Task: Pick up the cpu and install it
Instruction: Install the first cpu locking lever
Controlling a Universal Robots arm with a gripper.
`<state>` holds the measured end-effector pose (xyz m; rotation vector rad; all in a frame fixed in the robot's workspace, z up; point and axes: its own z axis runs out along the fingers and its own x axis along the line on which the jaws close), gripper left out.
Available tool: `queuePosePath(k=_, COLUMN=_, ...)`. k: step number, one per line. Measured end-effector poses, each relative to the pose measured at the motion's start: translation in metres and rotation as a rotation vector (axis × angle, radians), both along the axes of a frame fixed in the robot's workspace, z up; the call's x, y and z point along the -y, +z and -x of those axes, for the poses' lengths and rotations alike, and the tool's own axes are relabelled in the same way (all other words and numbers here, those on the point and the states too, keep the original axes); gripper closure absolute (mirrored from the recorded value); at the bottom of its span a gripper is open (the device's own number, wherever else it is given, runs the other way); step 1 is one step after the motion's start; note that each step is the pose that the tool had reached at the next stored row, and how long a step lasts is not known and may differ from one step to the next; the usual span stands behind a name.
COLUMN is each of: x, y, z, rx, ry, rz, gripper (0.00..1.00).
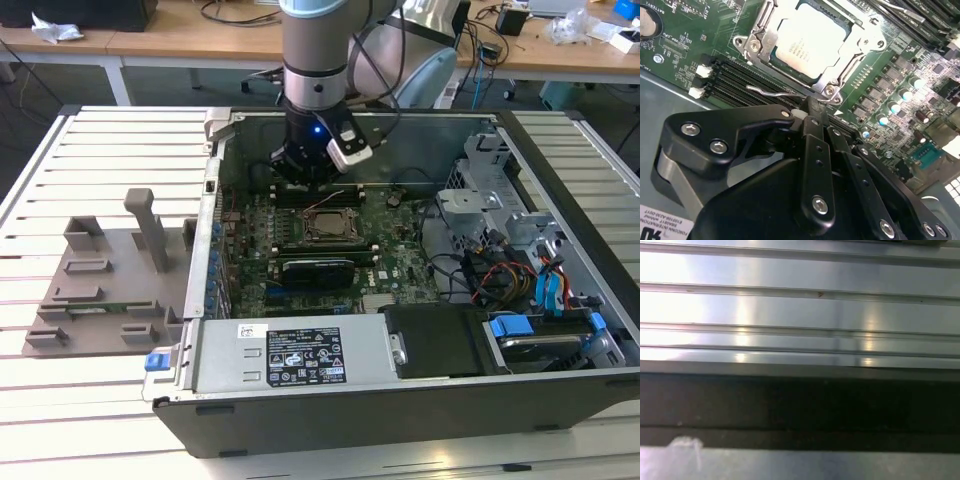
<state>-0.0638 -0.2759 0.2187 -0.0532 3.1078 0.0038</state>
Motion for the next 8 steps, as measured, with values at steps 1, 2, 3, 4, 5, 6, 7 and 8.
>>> queuePosePath(k=1, x=-0.0002, y=-0.0008, z=-0.0008, rx=0.0001, ry=0.0, rz=-0.0001, gripper=0.9)
queuePosePath(k=2, x=-0.0004, y=-0.0013, z=-0.0016, rx=0.0, ry=0.001, rz=-0.0001, gripper=0.9)
queuePosePath(k=3, x=-0.0007, y=-0.0023, z=-0.0034, rx=0.0001, ry=0.002, rz=-0.0001, gripper=0.9)
queuePosePath(k=4, x=-0.0008, y=-0.003, z=-0.0048, rx=0.0, ry=0.002, rz=-0.0002, gripper=0.9)
queuePosePath(k=5, x=-0.0009, y=-0.0034, z=-0.0059, rx=-0.0001, ry=0.003, rz=-0.0001, gripper=0.9)
queuePosePath(k=6, x=-0.0009, y=-0.0039, z=-0.0068, rx=-0.0002, ry=0.003, rz=-0.0001, gripper=0.9)
queuePosePath(k=7, x=-0.0009, y=-0.0045, z=-0.0079, rx=-0.0002, ry=0.003, rz=-0.0002, gripper=0.9)
queuePosePath(k=8, x=-0.0009, y=-0.0051, z=-0.0091, rx=-0.0002, ry=0.003, rz=-0.0002, gripper=0.9)
